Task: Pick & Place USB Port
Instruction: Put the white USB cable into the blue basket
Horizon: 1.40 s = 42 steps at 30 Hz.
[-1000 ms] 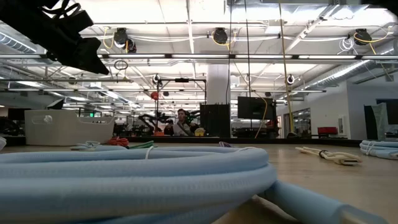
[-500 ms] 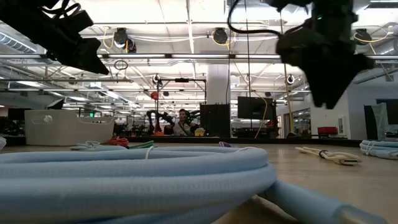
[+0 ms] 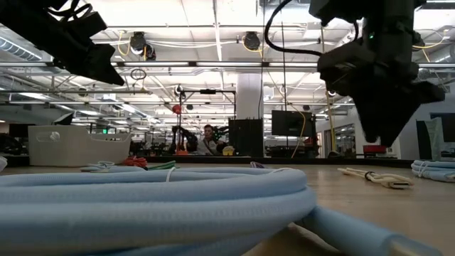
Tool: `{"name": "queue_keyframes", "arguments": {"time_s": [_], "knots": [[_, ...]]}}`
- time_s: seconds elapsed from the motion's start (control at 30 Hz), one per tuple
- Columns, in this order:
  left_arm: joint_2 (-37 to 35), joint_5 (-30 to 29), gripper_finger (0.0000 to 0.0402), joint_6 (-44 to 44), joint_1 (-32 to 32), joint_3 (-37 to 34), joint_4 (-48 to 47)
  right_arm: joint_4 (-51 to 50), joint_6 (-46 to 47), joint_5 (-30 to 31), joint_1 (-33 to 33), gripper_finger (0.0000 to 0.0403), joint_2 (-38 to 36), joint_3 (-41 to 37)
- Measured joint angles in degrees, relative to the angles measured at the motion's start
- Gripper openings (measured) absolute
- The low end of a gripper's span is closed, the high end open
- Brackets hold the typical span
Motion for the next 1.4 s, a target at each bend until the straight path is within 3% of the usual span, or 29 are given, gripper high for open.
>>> {"name": "queue_keyframes", "arguments": {"time_s": [0.27, 0.47, 0.77, 0.87, 1.0, 1.27, 1.4], "knots": [[0.0, 0.0, 0.0211, 0.0, 0.0, 0.0, 0.6, 6.1, 1.6, 0.3, 1.5, 0.0128, 2.5, -3.1], [0.0, 0.0, 0.0211, 0.0, -0.1, 0.0, 0.8, 8.7, -0.7, 4.2, 1.0, 0.0128, 4.5, -3.2], [0.0, 0.0, 0.0211, 0.9, -0.1, 0.0, 0.8, 11.9, -3.2, 2.6, 0.6, 0.0127, 10.0, -2.9], [0.0, -0.3, 0.0211, 1.0, -0.1, 0.0, 0.8, 11.7, -3.1, 3.6, 0.8, 0.0102, 10.3, -2.9], [0.0, -0.4, 0.0211, 1.0, -0.1, 0.0, 0.8, 11.9, -3.7, 6.0, 1.7, 0.0018, 10.4, -3.0], [0.0, -0.4, 0.0211, 1.0, -0.1, 0.0, 0.8, 9.8, -3.1, 10.5, 4.4, 0.0003, 10.5, -1.8], [0.0, -0.4, 0.0211, 0.9, -0.1, 0.0, 0.8, -3.1, -3.3, 11.8, 6.9, 0.0001, 10.4, 4.6]]}}
